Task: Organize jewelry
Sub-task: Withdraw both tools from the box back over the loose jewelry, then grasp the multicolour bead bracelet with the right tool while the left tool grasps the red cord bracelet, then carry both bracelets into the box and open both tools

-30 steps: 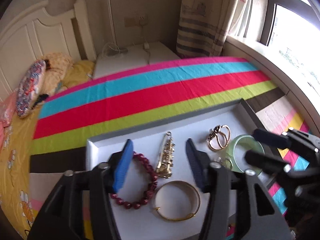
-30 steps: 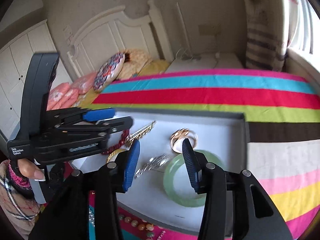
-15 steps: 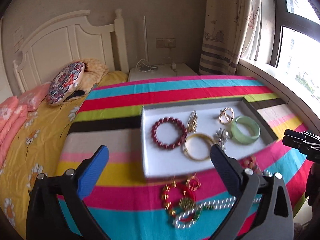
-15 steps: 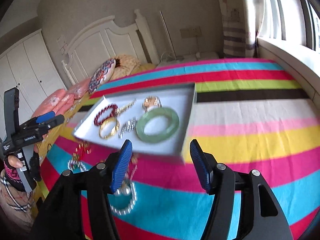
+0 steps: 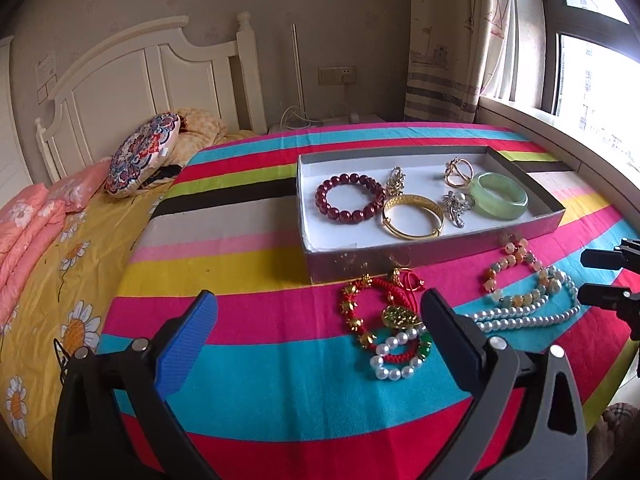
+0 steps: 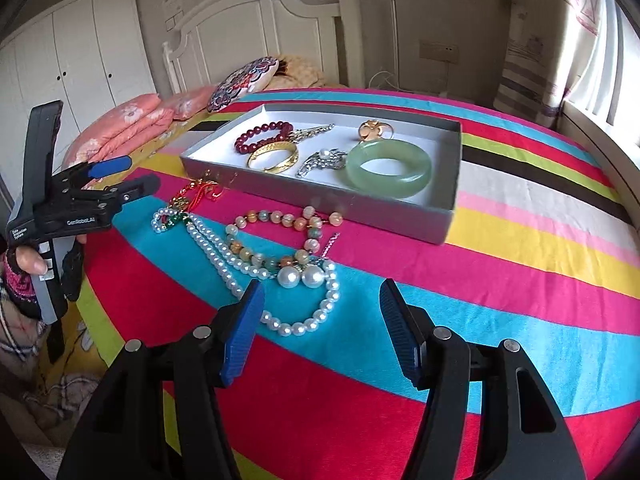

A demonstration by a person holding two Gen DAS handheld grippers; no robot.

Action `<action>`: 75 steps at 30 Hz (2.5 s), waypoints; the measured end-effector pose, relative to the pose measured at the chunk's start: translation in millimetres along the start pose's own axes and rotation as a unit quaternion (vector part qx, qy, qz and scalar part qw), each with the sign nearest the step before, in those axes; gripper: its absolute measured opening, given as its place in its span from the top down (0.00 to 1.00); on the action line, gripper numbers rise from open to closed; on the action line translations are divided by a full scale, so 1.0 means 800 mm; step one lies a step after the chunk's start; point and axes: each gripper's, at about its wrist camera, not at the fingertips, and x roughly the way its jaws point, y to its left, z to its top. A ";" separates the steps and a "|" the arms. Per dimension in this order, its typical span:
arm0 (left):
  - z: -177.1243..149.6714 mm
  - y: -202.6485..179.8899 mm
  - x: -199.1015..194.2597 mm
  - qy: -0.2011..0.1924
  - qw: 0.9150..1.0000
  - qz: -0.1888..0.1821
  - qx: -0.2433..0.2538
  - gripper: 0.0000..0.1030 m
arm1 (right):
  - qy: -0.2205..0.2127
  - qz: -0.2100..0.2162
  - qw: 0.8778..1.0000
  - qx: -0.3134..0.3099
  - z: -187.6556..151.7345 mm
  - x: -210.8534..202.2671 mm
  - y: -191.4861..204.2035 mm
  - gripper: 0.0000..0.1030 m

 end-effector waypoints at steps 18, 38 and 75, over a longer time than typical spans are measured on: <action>-0.007 0.011 -0.001 -0.005 0.999 -0.052 -0.017 0.02 | 0.067 -0.039 0.995 -0.057 0.053 0.072 0.022 0.83; 0.004 0.032 0.014 0.058 0.995 -0.077 -0.040 0.24 | -0.076 -0.065 0.992 -0.074 0.068 -0.012 0.038 0.90; 0.083 -0.024 -0.029 0.012 0.989 -0.142 0.038 0.99 | -0.146 -0.056 0.987 -0.027 0.064 -0.060 0.023 0.90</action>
